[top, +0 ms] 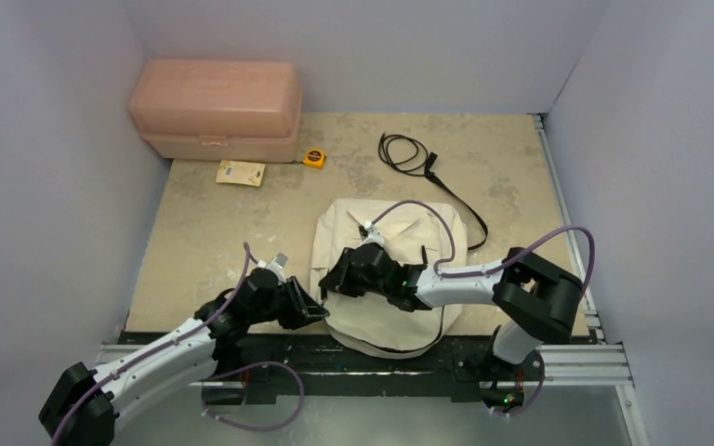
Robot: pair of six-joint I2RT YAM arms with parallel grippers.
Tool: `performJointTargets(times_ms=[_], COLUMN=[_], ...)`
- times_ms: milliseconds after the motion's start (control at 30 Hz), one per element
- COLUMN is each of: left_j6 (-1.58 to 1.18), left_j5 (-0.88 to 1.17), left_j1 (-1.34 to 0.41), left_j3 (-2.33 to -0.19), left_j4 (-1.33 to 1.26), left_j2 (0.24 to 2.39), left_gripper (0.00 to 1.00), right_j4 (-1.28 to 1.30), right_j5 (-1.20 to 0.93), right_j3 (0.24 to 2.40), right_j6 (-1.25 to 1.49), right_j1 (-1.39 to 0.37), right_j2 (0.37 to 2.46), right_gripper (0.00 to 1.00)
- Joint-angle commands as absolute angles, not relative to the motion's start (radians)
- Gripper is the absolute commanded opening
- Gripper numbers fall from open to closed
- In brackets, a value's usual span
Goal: Pack the student bag
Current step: Zip the student bag at the center of the board.
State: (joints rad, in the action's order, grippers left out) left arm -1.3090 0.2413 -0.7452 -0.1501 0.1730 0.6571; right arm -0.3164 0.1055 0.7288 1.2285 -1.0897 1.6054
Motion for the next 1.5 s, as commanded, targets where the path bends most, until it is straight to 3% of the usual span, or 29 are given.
performJointTargets(times_ms=[0,200,233,333,633,1200,1367,1400,1467], left_j6=[-1.325,-1.319,-1.32,-1.32,-1.328,-1.347,-1.325,-1.316,-1.273], left_j5=[0.264,0.285,0.291,0.302,0.245,0.173,0.161,0.15,0.15], left_j1=[-0.754,-0.756,-0.759,-0.772,-0.779,-0.802,-0.799,-0.794,-0.758], left_j3=[-0.139,-0.144,-0.146,-0.152,-0.138,-0.146,-0.191,-0.213,-0.275], left_j4=[0.176,0.114,0.099,0.076,0.167,0.27,0.261,0.265,0.278], left_j2=[0.646,0.712,0.731,0.779,0.767,0.735,0.747,0.762,0.812], left_gripper=[0.28,0.27,0.26,0.23,0.0,0.0,0.0,0.0,0.0], right_j4=[-0.316,-0.309,-0.303,-0.282,-0.146,-0.334,-0.265,-0.185,-0.083], right_j5=[0.155,0.164,0.174,0.203,0.237,0.15,0.117,0.078,0.017], right_j3=[0.738,0.754,0.76,0.767,0.853,0.971,1.063,1.108,1.157], right_j6=[1.127,1.088,1.074,1.062,0.999,0.881,0.699,0.661,0.567], right_j1=[-1.106,-1.133,-1.137,-1.14,-1.126,-0.917,-0.908,-0.899,-0.885], right_j2=[1.593,1.606,1.606,1.582,1.493,1.643,1.662,1.662,1.64], right_gripper=[0.25,0.25,0.22,0.0,0.0,0.0,0.0,0.02,0.35])
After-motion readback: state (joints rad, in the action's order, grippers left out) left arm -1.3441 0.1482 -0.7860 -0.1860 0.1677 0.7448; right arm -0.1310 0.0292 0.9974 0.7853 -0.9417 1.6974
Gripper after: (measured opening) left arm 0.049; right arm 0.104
